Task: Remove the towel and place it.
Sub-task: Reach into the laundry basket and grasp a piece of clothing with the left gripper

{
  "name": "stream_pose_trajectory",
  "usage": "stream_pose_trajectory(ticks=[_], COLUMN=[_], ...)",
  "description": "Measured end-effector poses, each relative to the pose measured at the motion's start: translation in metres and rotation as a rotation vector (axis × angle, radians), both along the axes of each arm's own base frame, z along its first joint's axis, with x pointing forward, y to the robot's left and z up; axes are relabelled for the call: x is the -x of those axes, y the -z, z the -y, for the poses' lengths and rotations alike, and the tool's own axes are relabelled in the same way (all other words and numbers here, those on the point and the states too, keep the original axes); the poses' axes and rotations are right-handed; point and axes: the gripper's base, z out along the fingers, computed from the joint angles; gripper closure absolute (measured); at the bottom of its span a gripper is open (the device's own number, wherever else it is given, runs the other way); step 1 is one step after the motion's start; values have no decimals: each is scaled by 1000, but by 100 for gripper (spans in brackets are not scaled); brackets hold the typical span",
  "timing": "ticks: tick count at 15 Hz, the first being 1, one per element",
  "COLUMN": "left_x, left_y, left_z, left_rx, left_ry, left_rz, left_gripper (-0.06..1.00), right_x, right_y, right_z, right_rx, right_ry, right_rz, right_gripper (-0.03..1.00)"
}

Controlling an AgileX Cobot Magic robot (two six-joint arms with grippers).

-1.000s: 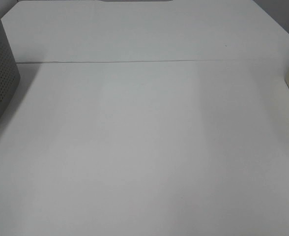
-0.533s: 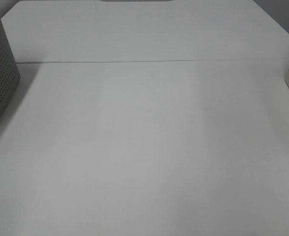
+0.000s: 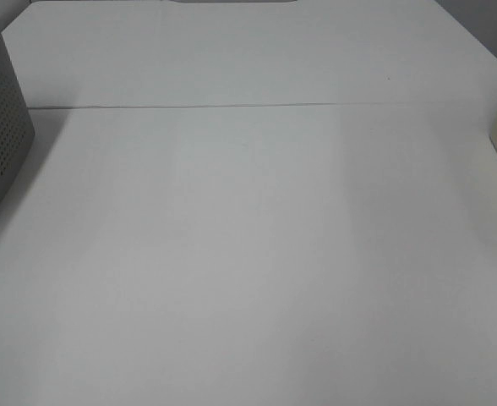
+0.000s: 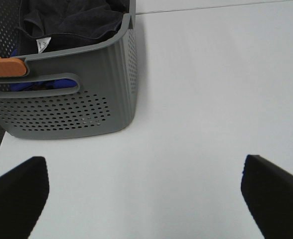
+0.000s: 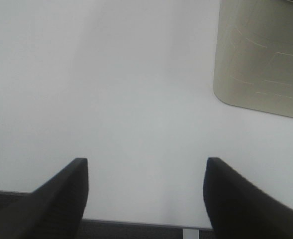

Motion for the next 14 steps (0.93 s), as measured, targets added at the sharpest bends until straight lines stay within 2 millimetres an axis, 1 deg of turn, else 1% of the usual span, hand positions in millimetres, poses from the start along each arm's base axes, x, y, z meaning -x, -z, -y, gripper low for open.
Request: stream_pose_trajectory(ticks=[6, 7, 8, 9, 10, 11, 12, 13, 14], left_x=[0, 0, -1, -6, -14, -29, -38, -56, -79], left_y=[0, 0, -6, -16, -29, -44, -52, -68, -79], left_z=[0, 0, 0, 0, 0, 0, 0, 0, 0], left_rx=[-1, -35, -96, -168, -225, -276, -304, -368, -425], left_ry=[0, 18, 51, 97, 141, 184, 209, 262, 319], left_rz=[0, -7, -45, -117, -190, -244, -266, -302, -350], left_gripper=[-5, -5, -5, -5, -5, -5, -5, -5, -5], right_x=[0, 0, 0, 0, 0, 0, 0, 0, 0], right_y=[0, 0, 0, 0, 0, 0, 0, 0, 0], right_z=[0, 0, 0, 0, 0, 0, 0, 0, 0], right_rx=[0, 0, 0, 0, 0, 0, 0, 0, 0], right_ry=[0, 0, 0, 0, 0, 0, 0, 0, 0], right_rz=[0, 0, 0, 0, 0, 0, 0, 0, 0], right_gripper=[31, 31, 31, 31, 31, 31, 31, 31, 31])
